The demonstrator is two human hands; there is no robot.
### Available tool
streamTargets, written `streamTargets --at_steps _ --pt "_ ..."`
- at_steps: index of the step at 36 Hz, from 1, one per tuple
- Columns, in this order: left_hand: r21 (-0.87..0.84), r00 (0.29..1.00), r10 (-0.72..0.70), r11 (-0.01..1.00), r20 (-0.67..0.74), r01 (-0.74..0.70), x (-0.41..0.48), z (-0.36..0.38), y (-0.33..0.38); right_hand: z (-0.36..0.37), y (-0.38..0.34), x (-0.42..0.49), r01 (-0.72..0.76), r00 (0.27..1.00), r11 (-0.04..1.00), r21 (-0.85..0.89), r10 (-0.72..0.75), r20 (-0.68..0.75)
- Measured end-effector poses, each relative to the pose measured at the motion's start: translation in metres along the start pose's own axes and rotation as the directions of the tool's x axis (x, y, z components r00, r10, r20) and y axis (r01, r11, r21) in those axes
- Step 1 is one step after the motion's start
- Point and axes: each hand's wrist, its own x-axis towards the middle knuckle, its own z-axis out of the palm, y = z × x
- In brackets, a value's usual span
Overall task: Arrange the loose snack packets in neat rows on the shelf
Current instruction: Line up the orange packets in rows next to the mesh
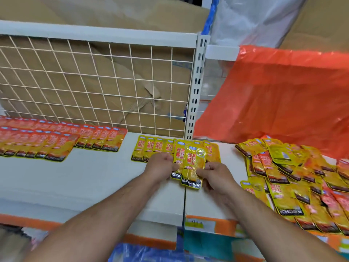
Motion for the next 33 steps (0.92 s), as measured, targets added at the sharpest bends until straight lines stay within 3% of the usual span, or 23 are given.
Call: streamTargets --at_steps 13,22,27,33 --pt "0.076 0.988 -0.081 0.993 -0.131 0.092 0.024 -0.083 -0.037 0.082 -0.017 0.025 -0.009 0.995 1.0 0.019 0.007 0.103" --pt "0.37 0.978 -0.029 0.923 -0.205 0.105 0.035 -0.126 -0.055 0.13 -0.03 0.028 -0.018 0.996 0.996 -0.09 0.026 0.082" --pt "0.481 0.989 0.013 0.874 -0.144 0.059 0.036 -0.127 -0.052 0.133 -0.035 0.026 -0.035 0.998 0.988 -0.15 0.042 0.046" --pt "0.586 0.992 0.074 0.811 -0.104 0.002 0.038 -0.124 -0.057 0.136 -0.032 0.02 -0.082 0.996 0.994 -0.068 0.083 0.011"
